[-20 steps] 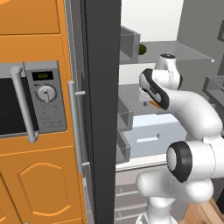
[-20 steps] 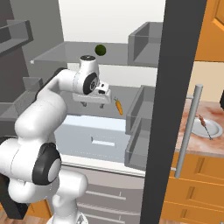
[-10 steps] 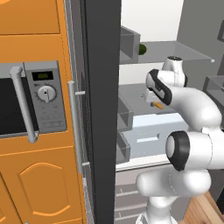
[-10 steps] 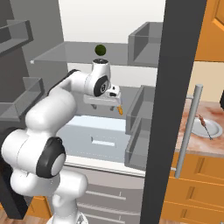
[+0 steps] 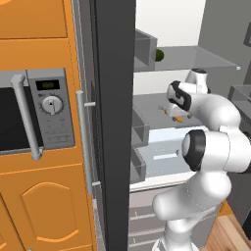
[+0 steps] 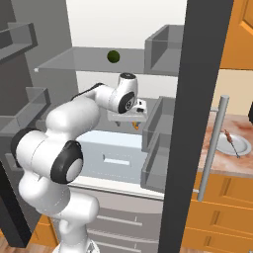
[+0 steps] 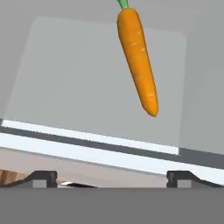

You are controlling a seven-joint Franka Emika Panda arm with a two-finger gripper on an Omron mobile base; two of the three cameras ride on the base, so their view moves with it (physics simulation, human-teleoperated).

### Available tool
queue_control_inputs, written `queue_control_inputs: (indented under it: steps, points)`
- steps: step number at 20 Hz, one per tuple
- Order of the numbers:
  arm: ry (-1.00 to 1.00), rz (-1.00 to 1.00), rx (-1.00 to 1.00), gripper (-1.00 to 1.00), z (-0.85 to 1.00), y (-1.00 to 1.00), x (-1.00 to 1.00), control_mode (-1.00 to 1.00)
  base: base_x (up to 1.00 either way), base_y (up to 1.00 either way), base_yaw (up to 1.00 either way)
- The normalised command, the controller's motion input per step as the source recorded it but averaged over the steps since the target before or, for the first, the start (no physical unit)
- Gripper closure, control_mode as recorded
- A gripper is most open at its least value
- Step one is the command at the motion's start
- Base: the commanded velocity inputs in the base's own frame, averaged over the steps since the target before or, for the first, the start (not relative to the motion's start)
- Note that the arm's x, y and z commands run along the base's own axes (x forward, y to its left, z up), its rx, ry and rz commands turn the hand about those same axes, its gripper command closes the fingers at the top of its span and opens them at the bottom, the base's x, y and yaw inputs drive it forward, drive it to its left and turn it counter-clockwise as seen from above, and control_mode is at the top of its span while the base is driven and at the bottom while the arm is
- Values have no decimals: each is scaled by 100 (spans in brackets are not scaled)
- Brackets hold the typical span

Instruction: Place the cold items (lime and carrot) from the fridge in one tupperware on the dining counter. Place the warm items (hot dog and kebab skewer) in the stove area in another tupperware.

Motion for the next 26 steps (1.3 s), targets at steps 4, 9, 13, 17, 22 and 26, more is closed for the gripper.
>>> queue_control_inputs:
  steps: [4,9,13,17,22,26]
  points:
    - [0,11,0,-100,-15,-24,44,-100,0,0,0]
    - [0,3,0,-100,-18,-3,31,-100,0,0,0]
    - [0,1,0,-100,-34,1,28,-100,0,0,0]
    - [0,0,0,-100,-27,0,36,-100,0,0,0]
    - [0,1,0,-100,-28,0,36,-100,0,0,0]
    - [0,0,0,-100,-16,0,31,-100,0,0,0]
